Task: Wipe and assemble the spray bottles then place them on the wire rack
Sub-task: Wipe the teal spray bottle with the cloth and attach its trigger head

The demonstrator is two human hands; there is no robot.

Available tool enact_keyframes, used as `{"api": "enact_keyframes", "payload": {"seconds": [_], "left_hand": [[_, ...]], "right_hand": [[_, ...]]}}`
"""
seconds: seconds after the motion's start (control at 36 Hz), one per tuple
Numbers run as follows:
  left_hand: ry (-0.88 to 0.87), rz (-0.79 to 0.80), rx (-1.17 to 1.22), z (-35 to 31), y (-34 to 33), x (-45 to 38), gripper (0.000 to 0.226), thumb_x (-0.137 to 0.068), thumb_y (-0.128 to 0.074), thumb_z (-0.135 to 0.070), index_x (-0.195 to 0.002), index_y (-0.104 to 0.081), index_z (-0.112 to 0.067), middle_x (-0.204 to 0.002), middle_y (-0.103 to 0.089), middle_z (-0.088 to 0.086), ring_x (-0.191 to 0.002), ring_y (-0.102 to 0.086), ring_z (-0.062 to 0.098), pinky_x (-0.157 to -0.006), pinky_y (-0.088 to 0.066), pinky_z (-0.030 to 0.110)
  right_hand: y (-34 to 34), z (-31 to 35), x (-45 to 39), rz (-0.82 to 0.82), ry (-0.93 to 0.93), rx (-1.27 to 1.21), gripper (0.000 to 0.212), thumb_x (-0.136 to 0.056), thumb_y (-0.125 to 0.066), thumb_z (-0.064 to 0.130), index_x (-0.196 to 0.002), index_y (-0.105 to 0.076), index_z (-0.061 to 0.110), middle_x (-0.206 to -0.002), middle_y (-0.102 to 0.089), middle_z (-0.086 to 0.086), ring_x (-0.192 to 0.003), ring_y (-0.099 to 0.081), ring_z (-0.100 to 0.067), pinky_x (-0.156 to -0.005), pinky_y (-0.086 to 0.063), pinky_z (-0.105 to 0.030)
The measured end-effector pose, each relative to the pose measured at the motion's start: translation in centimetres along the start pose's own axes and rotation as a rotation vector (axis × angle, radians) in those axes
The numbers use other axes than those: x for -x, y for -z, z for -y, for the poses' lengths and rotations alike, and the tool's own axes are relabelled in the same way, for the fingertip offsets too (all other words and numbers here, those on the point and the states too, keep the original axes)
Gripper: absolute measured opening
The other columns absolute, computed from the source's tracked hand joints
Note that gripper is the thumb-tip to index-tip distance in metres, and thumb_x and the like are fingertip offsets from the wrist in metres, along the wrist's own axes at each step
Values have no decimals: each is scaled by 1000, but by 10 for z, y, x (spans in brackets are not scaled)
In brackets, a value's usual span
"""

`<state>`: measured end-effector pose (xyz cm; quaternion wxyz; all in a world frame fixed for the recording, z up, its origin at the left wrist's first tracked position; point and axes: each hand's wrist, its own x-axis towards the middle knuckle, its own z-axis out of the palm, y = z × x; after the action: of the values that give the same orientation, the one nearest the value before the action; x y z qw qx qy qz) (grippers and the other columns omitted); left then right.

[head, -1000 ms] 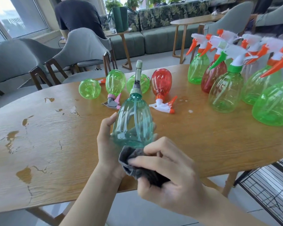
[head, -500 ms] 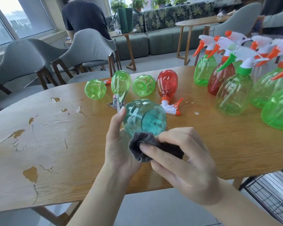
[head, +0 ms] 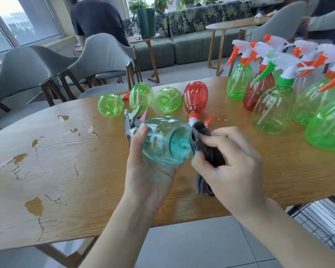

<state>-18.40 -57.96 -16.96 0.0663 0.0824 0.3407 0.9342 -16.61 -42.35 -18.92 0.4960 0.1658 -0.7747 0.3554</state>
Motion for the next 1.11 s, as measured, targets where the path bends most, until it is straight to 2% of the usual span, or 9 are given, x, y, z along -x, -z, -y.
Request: {"api": "enact_keyframes", "payload": {"seconds": [0.08,0.25,0.36,0.53,0.69,0.83,0.92,1.03,1.11], "left_hand": [[-2,-23,33,-2,-4,-1,34,-101,-53,-40,-124,-64,-18,-120,-69,7,-111,-66,24,-95,-55,42],[129,-46,-44,4,-5,5,55,-94,-57,-55,-117,-70,-7,-103,-71,9,-92,-71,21,-84,-58,32],[57,5,-123,7,-7,7,49,-102,-44,-46,-102,-81,-13,-103,-75,6,-97,-73,18,-86,-58,29],[-2,61,-104,6,-7,7,41,-105,-42,-37,-108,-79,-18,-118,-73,10,-110,-70,23,-91,-58,34],[-48,-4,-76,4,-8,8,36,-102,-50,-38,-116,-71,-11,-111,-72,11,-101,-71,24,-86,-59,35],[-32,-37,-141,8,-10,10,42,-102,-50,-43,-120,-67,-9,-111,-70,11,-104,-69,24,-89,-57,35],[-27,-37,-156,11,-13,11,47,-103,-53,-39,-133,-59,-4,-123,-68,16,-114,-67,28,-95,-56,39],[17,-69,-267,12,-9,6,65,-101,-63,-38,-150,-44,0,-145,-56,26,-133,-57,40,-111,-47,55],[26,-141,-337,12,-5,0,82,-87,-79,-35,-151,-36,-7,-137,-64,23,-124,-64,42,-101,-53,60]], "right_hand": [[-2,7,12,37,47,0,12,-83,-71,5,-91,-77,-1,-90,-68,-11,-83,-65,-18,-84,-51,-18],[-4,23,19,39,137,-62,16,-89,-71,4,-103,-79,1,-93,-71,-15,-84,-71,-23,-83,-56,-24],[-4,22,8,-9,136,-81,17,-92,-69,4,-107,-77,-2,-99,-71,-16,-92,-71,-23,-88,-56,-25],[-3,6,0,-12,43,-91,20,-89,-70,-2,-109,-75,-4,-102,-69,-14,-98,-67,-17,-91,-54,-24],[-4,10,11,55,-24,-116,14,-79,-72,5,-91,-77,1,-92,-69,-8,-85,-64,-14,-82,-49,-16],[-2,15,10,72,-14,-248,15,-83,-71,4,-95,-78,1,-95,-70,-8,-90,-67,-13,-84,-50,-18],[-1,12,7,38,-71,-277,15,-86,-72,2,-100,-77,2,-100,-70,-8,-98,-68,-14,-87,-51,-21],[0,-2,0,-14,-192,-250,14,-87,-72,2,-100,-75,2,-100,-68,-8,-97,-67,-18,-81,-55,-30],[3,-12,-7,-48,-295,-261,12,-90,-70,8,-101,-74,12,-97,-67,-1,-91,-68,-20,-78,-56,-39]]}}
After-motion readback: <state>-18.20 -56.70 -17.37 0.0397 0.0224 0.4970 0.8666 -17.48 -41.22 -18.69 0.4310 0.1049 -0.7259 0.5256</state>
